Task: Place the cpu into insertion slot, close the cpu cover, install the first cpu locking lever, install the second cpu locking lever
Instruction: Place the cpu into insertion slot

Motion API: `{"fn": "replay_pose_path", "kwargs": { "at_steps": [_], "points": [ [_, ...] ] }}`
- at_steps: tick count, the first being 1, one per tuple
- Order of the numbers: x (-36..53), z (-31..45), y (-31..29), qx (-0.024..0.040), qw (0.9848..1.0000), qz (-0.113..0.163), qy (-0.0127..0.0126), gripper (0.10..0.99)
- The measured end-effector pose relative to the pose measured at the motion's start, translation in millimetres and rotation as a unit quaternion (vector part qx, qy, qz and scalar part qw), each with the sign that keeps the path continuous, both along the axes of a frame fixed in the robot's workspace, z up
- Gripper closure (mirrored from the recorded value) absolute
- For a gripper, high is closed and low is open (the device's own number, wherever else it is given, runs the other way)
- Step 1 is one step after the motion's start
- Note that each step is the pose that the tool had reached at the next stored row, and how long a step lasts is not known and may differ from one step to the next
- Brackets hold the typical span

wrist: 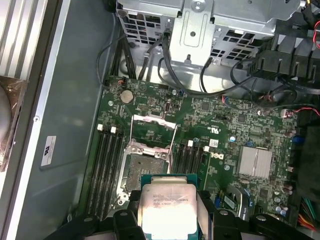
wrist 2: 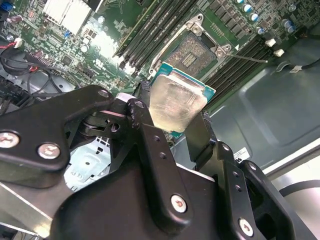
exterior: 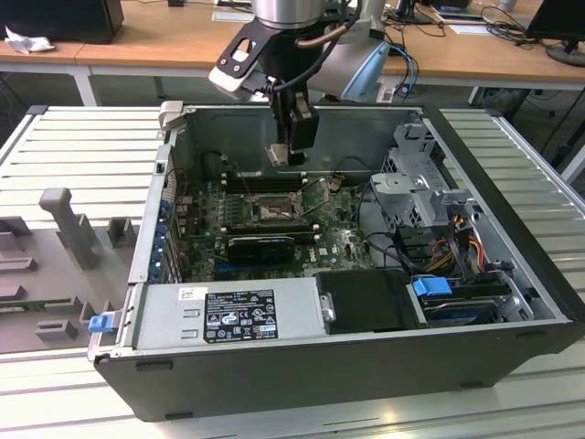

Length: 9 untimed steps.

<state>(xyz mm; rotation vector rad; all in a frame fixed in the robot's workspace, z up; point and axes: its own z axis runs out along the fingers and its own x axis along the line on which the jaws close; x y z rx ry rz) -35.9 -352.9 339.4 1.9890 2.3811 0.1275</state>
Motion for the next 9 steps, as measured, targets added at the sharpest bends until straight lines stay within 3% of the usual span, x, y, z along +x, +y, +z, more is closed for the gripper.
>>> {"fn": "replay_pose_path", "kwargs": {
  "at_steps": [2,4,9],
  "points": [
    [0.0,-9.4,0.0,-0.0001,1.0000,-0.001,0.0000,0.561],
    [0.0,-15.1,0.0,-0.0002,0.9997,-0.024,0.0000,0.561],
    [-0.3,-23.2,0.5,-0.0006,0.9990,-0.045,-0.0001,0.561]
  ]
}}
